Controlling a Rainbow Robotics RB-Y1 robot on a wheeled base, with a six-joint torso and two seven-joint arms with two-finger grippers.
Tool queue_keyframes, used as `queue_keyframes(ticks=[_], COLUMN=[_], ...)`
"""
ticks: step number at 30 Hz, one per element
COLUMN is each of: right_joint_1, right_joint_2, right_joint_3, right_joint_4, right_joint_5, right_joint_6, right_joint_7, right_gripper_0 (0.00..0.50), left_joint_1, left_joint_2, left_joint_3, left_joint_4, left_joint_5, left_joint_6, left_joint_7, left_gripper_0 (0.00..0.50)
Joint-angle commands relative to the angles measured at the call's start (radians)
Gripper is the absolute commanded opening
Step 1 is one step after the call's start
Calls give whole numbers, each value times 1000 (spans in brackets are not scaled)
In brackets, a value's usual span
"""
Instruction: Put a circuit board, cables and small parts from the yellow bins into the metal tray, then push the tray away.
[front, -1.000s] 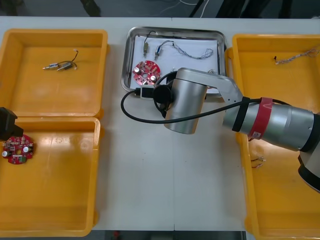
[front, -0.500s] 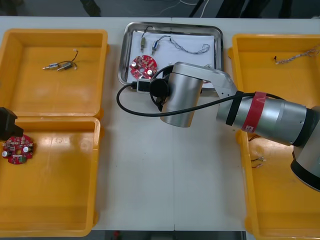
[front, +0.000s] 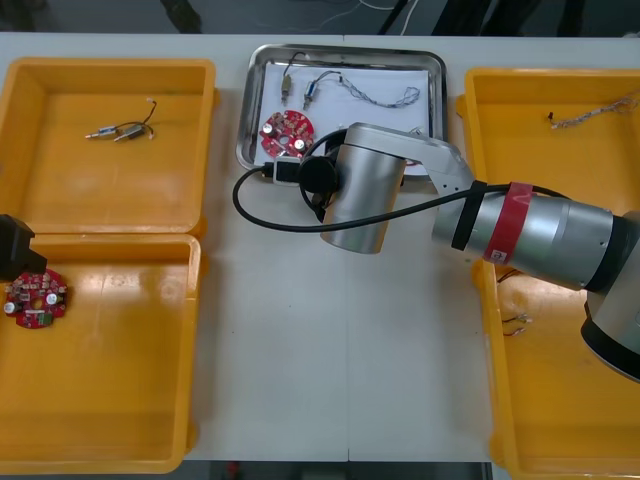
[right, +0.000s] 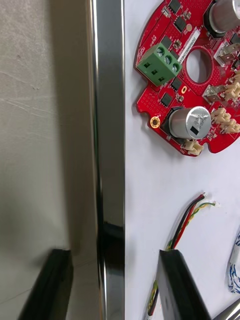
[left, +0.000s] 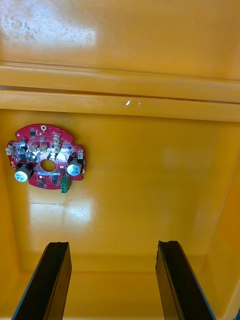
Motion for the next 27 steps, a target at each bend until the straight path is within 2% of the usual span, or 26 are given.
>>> queue_keyframes(ticks=[1, 4, 14, 20, 27], right_joint_1=[-52, -52, -25, 46, 184], right_joint_2=[14, 14, 15, 15, 20], right_joint_3=[-57, -97, -144, -190, -298], right_joint_4=[-9, -46, -262, -431, -641], right_joint_5=[-32, -63, -66, -66, -66], right_joint_6=[4, 61, 303, 441, 616], right_joint_7=[7, 18, 26, 15, -4], right_gripper_0=[500, 500, 500, 500, 500], left_joint_1=[23, 23, 23, 23, 23], left_joint_2=[45, 45, 45, 45, 45], left_joint_3=[31, 31, 31, 31, 31], left_joint_4=[-29, -29, -29, -29, -29], left_joint_5=[1, 1, 1, 1, 1], left_joint_6=[7, 7, 7, 7, 7], left_joint_7=[-78, -78, -78, -78, -78], left_gripper_0=[500, 500, 500, 500, 500])
